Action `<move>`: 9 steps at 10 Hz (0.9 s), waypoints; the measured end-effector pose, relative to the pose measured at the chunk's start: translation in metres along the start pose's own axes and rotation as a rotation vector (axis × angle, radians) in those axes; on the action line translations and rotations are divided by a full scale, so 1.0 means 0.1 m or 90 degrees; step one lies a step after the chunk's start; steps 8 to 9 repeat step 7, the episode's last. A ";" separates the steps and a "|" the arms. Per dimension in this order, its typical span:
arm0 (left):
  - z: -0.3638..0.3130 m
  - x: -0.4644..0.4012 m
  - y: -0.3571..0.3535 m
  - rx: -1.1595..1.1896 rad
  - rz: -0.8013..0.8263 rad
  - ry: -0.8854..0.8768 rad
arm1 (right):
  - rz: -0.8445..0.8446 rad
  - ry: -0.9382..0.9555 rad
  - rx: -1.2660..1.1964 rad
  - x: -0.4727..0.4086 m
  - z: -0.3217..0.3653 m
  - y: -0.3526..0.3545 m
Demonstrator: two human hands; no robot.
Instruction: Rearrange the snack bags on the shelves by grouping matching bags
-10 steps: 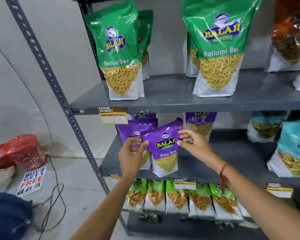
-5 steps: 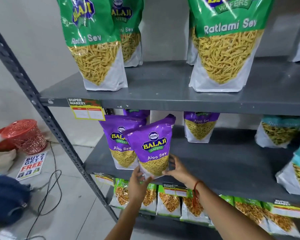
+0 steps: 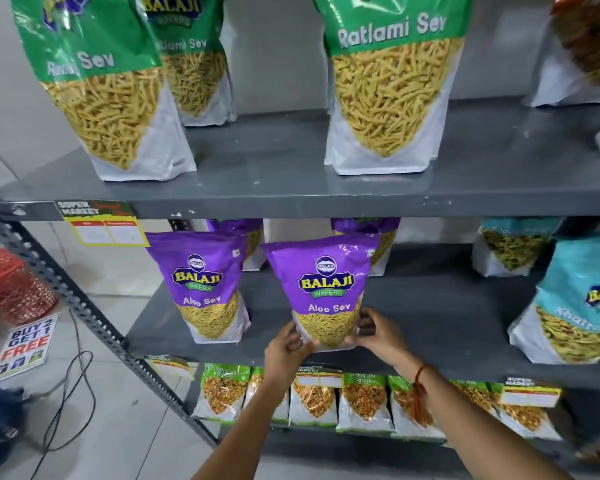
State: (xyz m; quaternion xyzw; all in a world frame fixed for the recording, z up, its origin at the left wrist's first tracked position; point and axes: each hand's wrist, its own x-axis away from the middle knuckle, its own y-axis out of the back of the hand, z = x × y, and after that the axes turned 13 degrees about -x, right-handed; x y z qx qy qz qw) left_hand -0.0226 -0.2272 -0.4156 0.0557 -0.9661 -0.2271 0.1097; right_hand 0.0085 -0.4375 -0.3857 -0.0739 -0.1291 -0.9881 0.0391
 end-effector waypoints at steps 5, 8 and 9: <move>-0.31 0.04 -0.55 -0.045 0.063 -0.049 | -0.067 -0.040 -0.056 0.18 -0.19 0.64; -0.33 0.22 -0.53 -0.005 0.007 -0.039 | -0.087 -0.037 -0.106 0.37 -0.18 0.57; -0.33 0.22 -0.53 -0.005 0.007 -0.039 | -0.087 -0.037 -0.106 0.37 -0.18 0.57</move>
